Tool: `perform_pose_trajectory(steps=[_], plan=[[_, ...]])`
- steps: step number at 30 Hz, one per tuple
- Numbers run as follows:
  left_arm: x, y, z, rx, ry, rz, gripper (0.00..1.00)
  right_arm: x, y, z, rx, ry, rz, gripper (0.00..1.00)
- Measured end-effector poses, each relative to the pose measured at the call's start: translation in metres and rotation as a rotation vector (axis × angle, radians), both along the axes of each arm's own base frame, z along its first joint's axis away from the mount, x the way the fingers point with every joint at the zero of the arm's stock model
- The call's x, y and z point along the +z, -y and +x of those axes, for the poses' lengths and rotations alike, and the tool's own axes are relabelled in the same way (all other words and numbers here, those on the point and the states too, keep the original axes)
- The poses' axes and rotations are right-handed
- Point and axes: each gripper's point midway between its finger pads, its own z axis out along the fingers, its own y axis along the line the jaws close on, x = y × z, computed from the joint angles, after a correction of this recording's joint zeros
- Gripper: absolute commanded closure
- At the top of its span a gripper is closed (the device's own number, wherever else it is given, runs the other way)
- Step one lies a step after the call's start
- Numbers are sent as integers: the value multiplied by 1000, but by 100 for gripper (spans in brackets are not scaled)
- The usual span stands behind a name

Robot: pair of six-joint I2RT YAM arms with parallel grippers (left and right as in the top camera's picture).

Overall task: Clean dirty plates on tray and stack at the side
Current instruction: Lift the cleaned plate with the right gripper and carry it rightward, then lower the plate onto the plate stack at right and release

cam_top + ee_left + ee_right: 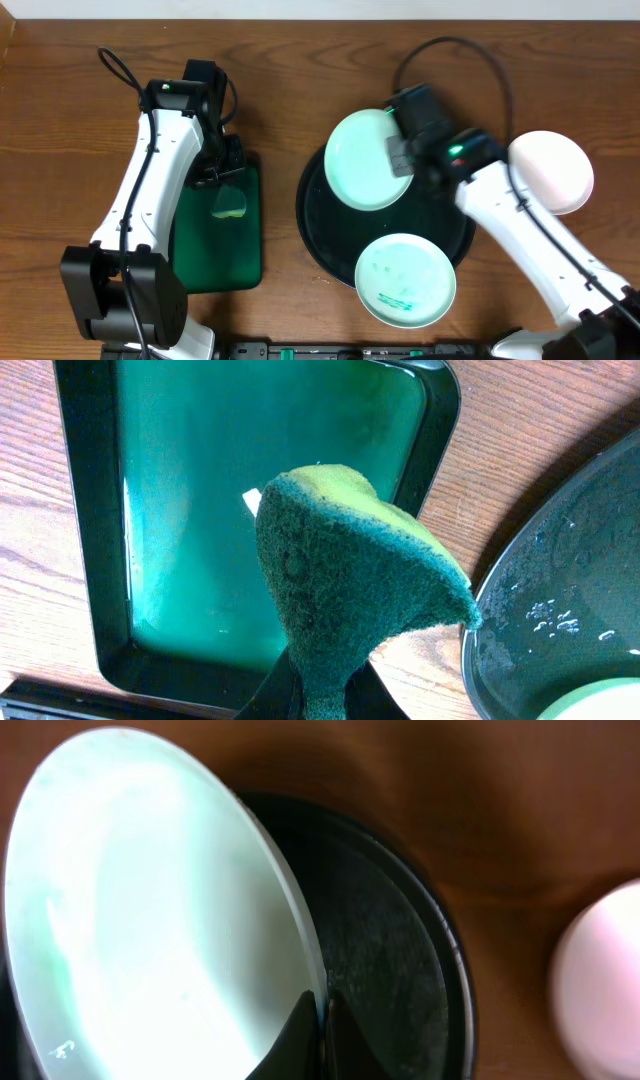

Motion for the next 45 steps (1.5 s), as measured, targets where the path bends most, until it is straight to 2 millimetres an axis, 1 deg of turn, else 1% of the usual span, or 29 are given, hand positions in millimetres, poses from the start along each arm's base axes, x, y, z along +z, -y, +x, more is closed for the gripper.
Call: perform_pose_trajectory(steps=[2,4,6,8,10,12,15,18,21,23,24,31,34,38,43,45], plan=[[0,0,1,0,2,0,93,-2,23,8,-86,-33,88,99],[0,0,1,0,4,0,93,-4,60,15,-201,-65,168,99],[0,0,1,0,6,0,93,-8,102,15,-322,-102,227,99],[0,0,2,0,7,0,93,-12,153,6,-473,-138,272,99],[0,0,2,0,7,0,93,-15,196,-5,-596,-153,301,99],[0,0,2,0,7,0,93,-16,231,-16,-701,-154,322,99],[0,0,2,0,8,0,93,-16,278,-33,-840,-134,352,99],[0,0,2,0,8,0,93,-15,320,-52,-968,-105,373,99],[0,0,3,0,10,-1,93,-16,348,-71,-1066,-93,387,99],[0,0,4,0,16,-1,93,-22,358,-78,-1104,-103,393,99],[0,0,5,0,19,-1,93,-26,360,-79,-1113,-113,397,99],[0,1,6,0,26,-2,93,-95,359,-76,-1137,-313,446,99],[0,1,7,0,27,-2,93,-117,357,-76,-1140,-371,457,99],[0,2,7,0,29,-10,93,-129,353,-71,-1125,-395,460,99],[0,5,11,0,43,-27,93,-131,339,-53,-1061,-380,446,98],[0,6,11,0,43,-30,93,-131,330,-43,-1024,-371,437,86]])
